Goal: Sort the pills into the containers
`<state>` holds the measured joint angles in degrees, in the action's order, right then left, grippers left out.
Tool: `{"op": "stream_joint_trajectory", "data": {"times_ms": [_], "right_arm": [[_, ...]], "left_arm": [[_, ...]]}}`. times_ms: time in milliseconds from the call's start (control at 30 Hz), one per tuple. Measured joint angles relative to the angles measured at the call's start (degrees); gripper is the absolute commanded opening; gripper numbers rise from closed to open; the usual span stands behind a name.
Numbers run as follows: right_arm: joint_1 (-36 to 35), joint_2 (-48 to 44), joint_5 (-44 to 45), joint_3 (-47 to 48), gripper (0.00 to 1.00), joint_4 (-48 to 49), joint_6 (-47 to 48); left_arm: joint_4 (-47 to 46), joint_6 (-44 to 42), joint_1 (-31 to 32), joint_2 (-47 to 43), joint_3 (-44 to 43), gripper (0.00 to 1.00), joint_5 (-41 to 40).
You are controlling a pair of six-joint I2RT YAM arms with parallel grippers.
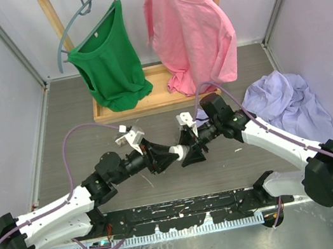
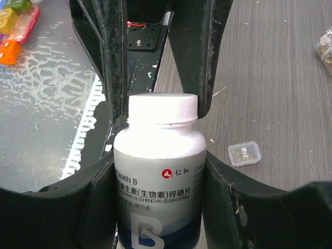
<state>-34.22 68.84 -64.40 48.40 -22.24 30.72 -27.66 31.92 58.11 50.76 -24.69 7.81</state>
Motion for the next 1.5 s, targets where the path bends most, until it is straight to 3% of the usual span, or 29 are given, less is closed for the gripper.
{"op": "stream_joint_trajectory", "data": {"times_ms": [167, 267, 367, 400, 700, 867, 1033, 1133, 1300, 1500], "right_arm": [[0.0, 0.0, -0.7, -0.1, 0.01, -1.5, 0.2], [0.0, -0.1, -1.0, -0.2, 0.01, -1.5, 0.3], [-0.2, -0.1, -0.9, -0.1, 0.01, 0.5, 0.2], [-0.2, -0.1, -0.9, -0.1, 0.01, 1.3, 0.2], [-0.2, -0.1, -0.7, -0.1, 0.01, 3.1, 0.2], [-0.2, -0.1, -0.7, -0.1, 0.01, 3.4, 0.2], [-0.2, -0.1, -0.6, -0.1, 0.01, 3.4, 0.2], [-0.2, -0.1, -0.6, -0.1, 0.01, 3.4, 0.2], [-0.2, -0.1, -0.4, -0.1, 0.01, 3.4, 0.2], [-0.2, -0.1, 0.1, -0.1, 0.01, 3.4, 0.4]], "left_arm": [[-0.9, -10.4, -1.5, 1.0, -0.5, 0.38, 7.3], [-0.2, -14.8, -1.5, 0.2, -0.6, 0.62, 8.6], [2.1, -17.9, -1.2, -1.7, -0.6, 0.97, 9.7], [3.0, -18.6, -1.1, -2.6, -0.6, 0.99, 9.9], [12.6, -17.4, -0.8, -12.1, -1.9, 0.98, 4.4], [17.9, -7.2, -0.8, -15.6, -4.4, 0.99, -1.7], [20.5, 7.6, -0.8, -16.3, -5.4, 0.94, -8.0], [24.8, 15.4, -0.7, -14.8, -7.6, 0.95, -11.3], [32.3, 20.5, 2.1, -8.9, -15.3, 0.95, -16.4], [39.7, 23.6, 7.9, -1.3, -23.3, 0.82, -23.5]]}}
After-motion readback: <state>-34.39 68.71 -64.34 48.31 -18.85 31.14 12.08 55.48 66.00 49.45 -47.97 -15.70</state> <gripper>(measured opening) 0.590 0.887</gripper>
